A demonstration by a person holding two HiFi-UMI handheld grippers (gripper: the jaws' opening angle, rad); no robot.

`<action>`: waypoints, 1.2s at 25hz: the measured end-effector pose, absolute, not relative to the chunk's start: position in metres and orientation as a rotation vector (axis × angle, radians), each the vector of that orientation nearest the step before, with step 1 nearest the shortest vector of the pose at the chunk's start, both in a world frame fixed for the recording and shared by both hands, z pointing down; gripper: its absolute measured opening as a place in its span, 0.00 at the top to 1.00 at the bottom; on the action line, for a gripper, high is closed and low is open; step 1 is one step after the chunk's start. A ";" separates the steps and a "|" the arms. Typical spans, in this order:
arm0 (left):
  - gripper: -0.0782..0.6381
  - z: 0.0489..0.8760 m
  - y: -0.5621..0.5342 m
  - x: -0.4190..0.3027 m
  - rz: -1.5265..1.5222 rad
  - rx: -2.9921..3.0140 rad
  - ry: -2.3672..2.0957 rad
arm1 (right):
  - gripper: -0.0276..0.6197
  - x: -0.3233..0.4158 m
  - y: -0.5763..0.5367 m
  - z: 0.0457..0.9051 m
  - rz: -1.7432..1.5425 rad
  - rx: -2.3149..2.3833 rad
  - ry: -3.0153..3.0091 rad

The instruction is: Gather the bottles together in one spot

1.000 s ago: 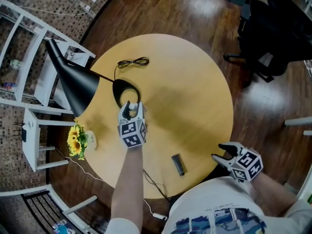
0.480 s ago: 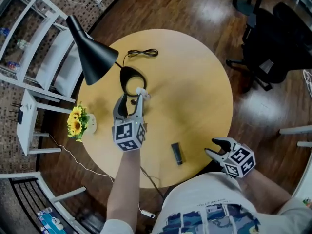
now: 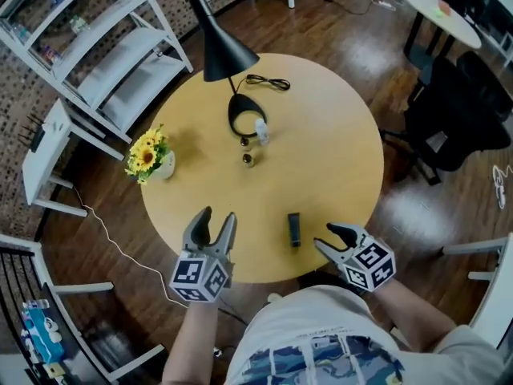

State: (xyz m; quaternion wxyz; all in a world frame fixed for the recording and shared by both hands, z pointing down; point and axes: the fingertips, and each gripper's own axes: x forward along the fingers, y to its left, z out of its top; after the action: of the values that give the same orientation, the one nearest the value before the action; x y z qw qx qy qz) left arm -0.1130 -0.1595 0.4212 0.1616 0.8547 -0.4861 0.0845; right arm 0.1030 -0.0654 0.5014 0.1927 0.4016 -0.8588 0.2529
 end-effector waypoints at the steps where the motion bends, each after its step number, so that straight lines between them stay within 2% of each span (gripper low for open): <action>1: 0.55 0.425 -0.139 -0.126 0.243 2.418 -1.382 | 0.61 0.095 -0.059 0.498 0.697 1.139 -2.411; 10: 0.55 0.456 -0.005 -0.199 0.261 2.306 -1.332 | 0.58 0.036 0.017 0.478 0.574 1.165 -2.373; 20: 0.55 0.475 0.091 -0.218 0.301 2.298 -1.231 | 0.58 0.017 0.108 0.488 0.598 1.260 -2.274; 30: 0.55 0.476 0.131 -0.227 0.313 2.316 -1.212 | 0.58 0.007 0.126 0.507 0.589 1.263 -2.216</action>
State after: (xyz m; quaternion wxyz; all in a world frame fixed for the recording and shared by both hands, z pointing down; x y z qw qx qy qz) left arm -0.2268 0.1309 0.4761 0.2518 0.8513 -0.4457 0.1151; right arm 0.0069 0.1258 0.5068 0.2589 0.4659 -0.8177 0.2173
